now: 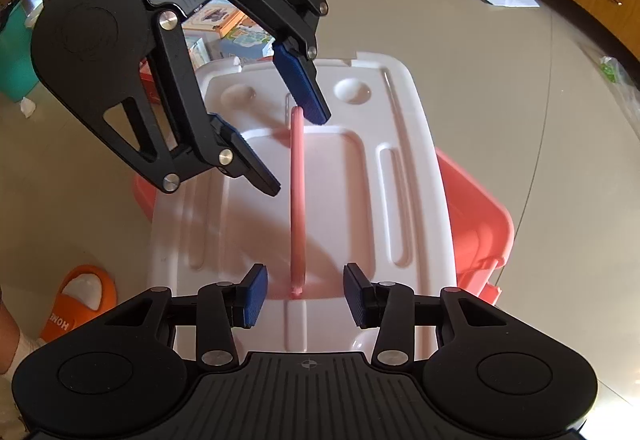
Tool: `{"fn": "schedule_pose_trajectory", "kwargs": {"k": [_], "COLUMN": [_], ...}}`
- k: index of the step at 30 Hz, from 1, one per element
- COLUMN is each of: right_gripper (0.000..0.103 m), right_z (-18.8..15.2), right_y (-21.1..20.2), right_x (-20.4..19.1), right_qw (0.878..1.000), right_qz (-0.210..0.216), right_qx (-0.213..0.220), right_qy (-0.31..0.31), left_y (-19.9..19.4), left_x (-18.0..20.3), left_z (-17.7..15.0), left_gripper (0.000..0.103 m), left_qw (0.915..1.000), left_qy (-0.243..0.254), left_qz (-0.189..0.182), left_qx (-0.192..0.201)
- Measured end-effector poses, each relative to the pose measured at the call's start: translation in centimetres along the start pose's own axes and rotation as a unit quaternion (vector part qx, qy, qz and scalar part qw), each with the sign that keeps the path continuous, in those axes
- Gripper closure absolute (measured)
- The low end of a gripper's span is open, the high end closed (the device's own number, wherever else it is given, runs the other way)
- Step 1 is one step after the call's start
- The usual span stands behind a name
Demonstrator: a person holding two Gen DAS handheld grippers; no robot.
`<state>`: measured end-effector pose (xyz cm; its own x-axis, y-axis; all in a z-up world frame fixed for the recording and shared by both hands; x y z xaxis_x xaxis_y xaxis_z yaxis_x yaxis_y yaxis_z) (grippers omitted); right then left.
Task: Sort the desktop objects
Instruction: 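Lower the lid onto the pink bin with the right gripper while the left gripper grasps the handle, then hold the pink handle with both grippers and press the lid down onto the bin rim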
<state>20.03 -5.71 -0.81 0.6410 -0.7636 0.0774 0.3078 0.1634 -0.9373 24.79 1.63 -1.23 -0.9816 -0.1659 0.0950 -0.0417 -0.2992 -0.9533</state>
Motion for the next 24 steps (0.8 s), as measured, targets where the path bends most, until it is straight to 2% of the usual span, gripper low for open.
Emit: {"fn": "schedule_pose_trajectory", "kwargs": {"k": [1, 3, 5, 6, 8, 12, 16, 20, 24], "right_gripper": [0.067, 0.079, 0.086, 0.092, 0.097, 0.097, 0.096, 0.095, 0.095], "right_z": [-0.1, -0.4, -0.7, -0.8, -1.1, -1.7, -1.9, -2.5, -3.2], "right_y": [0.0, 0.1, 0.2, 0.3, 0.3, -0.2, -1.2, -1.4, -1.2], "right_x": [0.0, 0.1, 0.2, 0.1, 0.0, 0.0, 0.4, 0.0, -0.1], "right_qw": [1.000, 1.000, 1.000, 1.000, 1.000, 0.999, 0.997, 0.989, 0.983], "right_qz": [0.000, -0.003, -0.002, 0.001, 0.001, -0.019, -0.048, -0.094, -0.110], "right_qx": [0.000, -0.004, -0.009, -0.011, -0.014, -0.012, -0.003, 0.005, 0.007], "right_qy": [-0.001, -0.003, -0.005, -0.009, -0.019, -0.038, -0.060, -0.114, -0.150], "left_y": [0.4, 0.7, 0.8, 0.9, 0.9, 1.3, 1.3, 1.4, 1.9], "left_x": [-0.1, -0.2, -0.5, -0.7, -0.6, -0.1, 0.2, 0.7, 1.2], "left_z": [0.0, 0.1, 0.3, 0.4, 0.4, 0.2, 0.0, -0.5, -1.1], "left_gripper": [0.068, 0.072, 0.081, 0.083, 0.083, 0.083, 0.083, 0.083, 0.083], "left_qw": [1.0000, 0.9999, 0.9997, 0.9995, 0.9993, 0.9993, 0.9993, 0.9988, 0.9982], "left_qy": [-0.001, -0.007, -0.024, -0.031, -0.037, -0.030, -0.032, -0.043, -0.042], "left_qz": [0.000, 0.004, 0.004, 0.003, 0.000, -0.002, 0.006, 0.008, 0.024], "left_qx": [-0.007, -0.008, -0.007, -0.007, -0.006, -0.020, -0.019, -0.025, -0.036]}}
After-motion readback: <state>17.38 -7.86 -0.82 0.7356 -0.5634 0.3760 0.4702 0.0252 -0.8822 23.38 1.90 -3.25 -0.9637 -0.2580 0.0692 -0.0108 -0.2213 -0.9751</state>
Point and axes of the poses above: each gripper's, at about its wrist camera, not at the fingertips, and y roughly the way its jaws point, x to its right, z to its top, the point moved 2 cm from there along y, roughly the way its jaws point, and after that the axes turned 7 degrees about -z, right-handed, at the moved point
